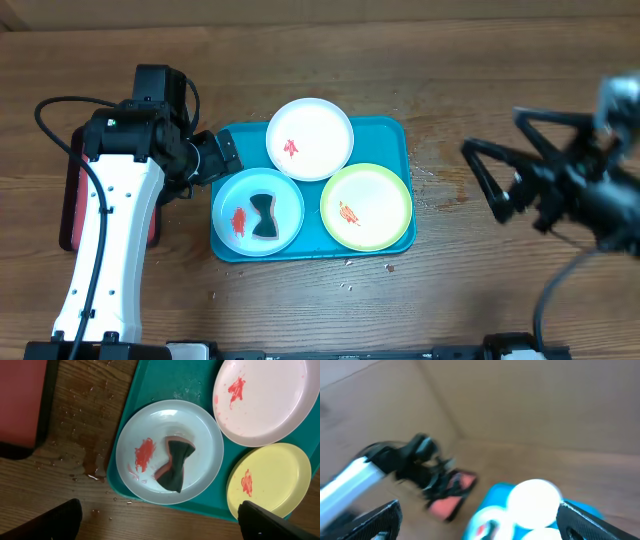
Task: Clean dirty plates on tray and stack at the side
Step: 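Move the right gripper to the light blue plate rim and grasp it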
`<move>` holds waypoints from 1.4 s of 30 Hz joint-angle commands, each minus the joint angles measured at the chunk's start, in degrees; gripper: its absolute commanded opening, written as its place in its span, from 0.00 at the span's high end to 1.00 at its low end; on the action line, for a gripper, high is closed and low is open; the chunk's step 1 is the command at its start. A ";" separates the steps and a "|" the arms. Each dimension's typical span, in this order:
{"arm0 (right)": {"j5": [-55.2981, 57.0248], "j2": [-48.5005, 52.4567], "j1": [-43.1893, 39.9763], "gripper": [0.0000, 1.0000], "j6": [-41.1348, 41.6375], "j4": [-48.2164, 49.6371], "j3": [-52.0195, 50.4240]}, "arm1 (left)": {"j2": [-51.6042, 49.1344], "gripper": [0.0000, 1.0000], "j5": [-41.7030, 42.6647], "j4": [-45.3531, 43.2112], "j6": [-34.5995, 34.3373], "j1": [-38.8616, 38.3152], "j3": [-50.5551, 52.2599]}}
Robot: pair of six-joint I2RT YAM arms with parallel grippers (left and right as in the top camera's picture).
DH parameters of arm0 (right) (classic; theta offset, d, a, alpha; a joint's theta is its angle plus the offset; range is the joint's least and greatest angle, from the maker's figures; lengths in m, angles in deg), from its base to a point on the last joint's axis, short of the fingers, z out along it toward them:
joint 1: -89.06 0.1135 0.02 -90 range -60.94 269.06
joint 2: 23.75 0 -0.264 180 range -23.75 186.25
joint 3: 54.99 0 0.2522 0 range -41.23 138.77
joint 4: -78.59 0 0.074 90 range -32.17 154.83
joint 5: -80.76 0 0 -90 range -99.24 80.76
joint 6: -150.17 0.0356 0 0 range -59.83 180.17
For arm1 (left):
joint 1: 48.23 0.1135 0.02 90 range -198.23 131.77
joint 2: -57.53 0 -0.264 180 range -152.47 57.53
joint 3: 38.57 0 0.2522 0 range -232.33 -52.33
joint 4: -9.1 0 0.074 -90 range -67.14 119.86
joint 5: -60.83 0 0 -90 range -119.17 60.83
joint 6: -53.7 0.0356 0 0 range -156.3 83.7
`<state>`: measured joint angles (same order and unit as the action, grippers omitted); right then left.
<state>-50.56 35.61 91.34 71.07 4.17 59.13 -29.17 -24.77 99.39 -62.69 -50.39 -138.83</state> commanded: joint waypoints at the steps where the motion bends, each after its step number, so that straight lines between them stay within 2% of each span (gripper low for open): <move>1: -24.15 5.49 -0.09 0.00 1.95 0.04 2.47 | -0.31 0.00 -0.33 -0.04 1.07 -0.11 0.17; 3: -25.38 8.39 0.37 0.29 2.78 1.62 2.47 | -0.31 0.00 -0.33 -0.02 1.09 -0.11 0.17; 4: -24.63 9.53 0.94 0.35 2.80 1.36 2.47 | -0.31 0.00 -0.31 0.00 1.09 -0.11 0.17; 8: -9.62 14.40 7.04 0.28 2.82 -2.43 2.47 | -0.31 0.00 -0.31 0.00 1.09 -0.11 0.17; 9: 1.07 16.57 11.43 0.28 2.89 -4.31 2.47 | -0.31 0.00 -0.31 0.00 1.09 -0.11 0.17; 10: 8.33 18.10 14.49 0.31 4.20 -5.40 2.47 | -0.31 0.01 -0.31 -0.02 1.09 -0.11 0.17; 12: 23.37 21.66 20.02 0.47 12.22 -7.74 2.45 | -0.31 0.00 -0.33 -0.09 1.09 -0.11 0.17; 14: 31.74 25.55 24.28 0.55 18.80 -9.38 2.40 | -0.31 0.00 -0.33 -0.09 1.07 -0.11 0.17; 16: 34.49 30.42 28.13 0.54 22.47 -9.33 2.32 | -0.31 0.00 -0.33 -0.07 1.09 -0.11 0.17; 18: 33.73 35.47 31.28 0.47 23.04 -7.93 2.29 | -0.31 0.00 -0.33 -0.04 1.09 -0.11 0.17; 20: 33.79 40.15 33.75 0.45 23.04 -6.67 2.29 | -0.31 0.00 -0.33 -0.04 1.09 -0.11 0.17; 27: 32.94 53.35 37.13 0.45 25.35 -4.17 2.25 | -0.31 0.00 -0.35 -0.04 1.09 -0.11 0.17; 33: 29.68 60.72 38.99 0.46 20.33 -1.29 2.21 | -0.31 0.00 -0.33 -0.24 1.09 -0.11 0.17; 42: 31.41 61.44 40.35 0.47 19.02 7.39 -5.27 | -0.31 0.00 -0.35 0.07 1.11 -0.11 0.17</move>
<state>-20.31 97.05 131.47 90.87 9.44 57.49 -29.17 -24.77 99.41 -62.69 -50.39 -138.80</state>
